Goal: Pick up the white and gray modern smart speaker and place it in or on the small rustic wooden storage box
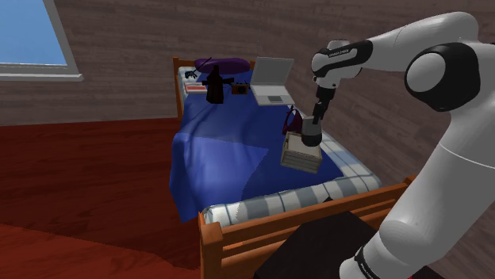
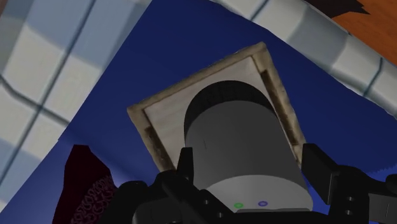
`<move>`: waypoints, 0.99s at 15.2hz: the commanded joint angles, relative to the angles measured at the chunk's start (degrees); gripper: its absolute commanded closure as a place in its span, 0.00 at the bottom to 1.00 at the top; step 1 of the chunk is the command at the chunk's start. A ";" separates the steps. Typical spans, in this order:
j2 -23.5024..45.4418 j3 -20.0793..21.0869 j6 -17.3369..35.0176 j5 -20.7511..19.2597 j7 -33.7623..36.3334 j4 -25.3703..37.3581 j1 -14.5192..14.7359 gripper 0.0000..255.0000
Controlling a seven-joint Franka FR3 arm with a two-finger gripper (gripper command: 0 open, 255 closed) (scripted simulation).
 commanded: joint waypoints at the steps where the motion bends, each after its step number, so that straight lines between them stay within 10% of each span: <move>1: 0.40 0.02 1.48 0.18 -0.06 -1.01 -0.02 1.00; 10: 0.75 0.03 2.61 0.33 -0.14 -1.81 -0.04 1.00; 11: 0.61 0.03 2.65 0.28 -0.11 -1.99 -0.03 0.00; 15: 0.53 0.02 2.60 0.24 -0.11 -2.01 -0.03 0.00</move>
